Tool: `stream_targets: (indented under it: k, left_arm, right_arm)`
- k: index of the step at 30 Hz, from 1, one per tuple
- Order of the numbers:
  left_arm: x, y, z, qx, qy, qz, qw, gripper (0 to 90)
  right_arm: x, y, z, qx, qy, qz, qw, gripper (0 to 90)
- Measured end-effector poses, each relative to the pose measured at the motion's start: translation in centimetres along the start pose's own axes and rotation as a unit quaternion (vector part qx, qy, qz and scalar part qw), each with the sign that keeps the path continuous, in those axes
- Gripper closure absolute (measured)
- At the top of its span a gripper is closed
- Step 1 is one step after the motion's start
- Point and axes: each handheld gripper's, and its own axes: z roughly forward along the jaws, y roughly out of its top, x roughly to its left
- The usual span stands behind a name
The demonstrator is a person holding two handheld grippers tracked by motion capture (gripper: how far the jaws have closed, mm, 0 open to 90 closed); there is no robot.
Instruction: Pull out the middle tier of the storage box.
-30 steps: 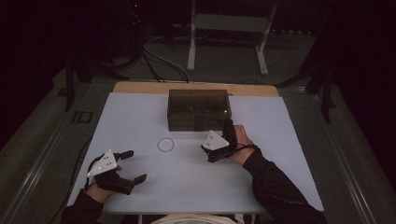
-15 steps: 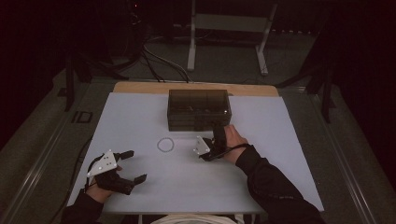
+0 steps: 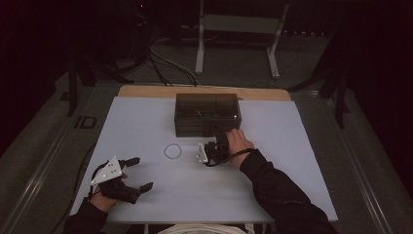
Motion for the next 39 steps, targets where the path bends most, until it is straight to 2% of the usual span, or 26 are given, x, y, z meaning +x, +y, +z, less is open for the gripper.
stream_targets:
  k: [3, 5, 7, 11, 16, 27, 29, 39]
  left_arm:
    - [0.0, 0.0, 0.0, 0.0, 0.0, 0.0, 1.0, 0.9]
    - [0.0, 0.0, 0.0, 0.0, -0.001, 0.0, 1.0, 0.9]
    - [0.0, 0.0, 0.0, 0.0, -0.001, 0.0, 1.0, 0.9]
    - [0.0, 0.0, 0.0, 0.0, -0.002, -0.001, 1.0, 0.9]
    - [0.0, 0.0, 0.0, 0.0, -0.001, 0.0, 1.0, 0.9]
    - [0.0, 0.0, 0.0, 0.001, -0.001, 0.0, 1.0, 0.9]
    - [0.0, 0.0, 0.0, 0.001, -0.001, 0.0, 1.0, 0.9]
    - [0.0, 0.0, 0.0, 0.001, -0.001, -0.001, 1.0, 0.9]
  right_arm:
    - [0.2, 0.1, 0.5, 0.01, -0.019, -0.014, 0.9997, 42.9]
    - [0.2, 0.2, 0.8, 0.014, -0.022, -0.016, 0.9995, 47.4]
    - [0.4, 0.2, 1.1, 0.025, -0.032, -0.024, 0.9989, 55.9]
    - [0.6, 0.1, 1.6, 0.028, -0.031, -0.024, 0.9988, 67.3]
    - [0.8, -0.2, 2.3, 0.044, -0.029, -0.037, 0.9979, 71.1]
    - [1.0, 0.3, 3.0, 0.049, -0.034, -0.054, 0.9968, 78.1]
    - [1.2, 0.4, 3.1, 0.05, -0.039, -0.064, 0.9959, 78.2]
    - [1.2, 0.6, 2.8, 0.052, -0.043, -0.065, 0.9956, 80.0]
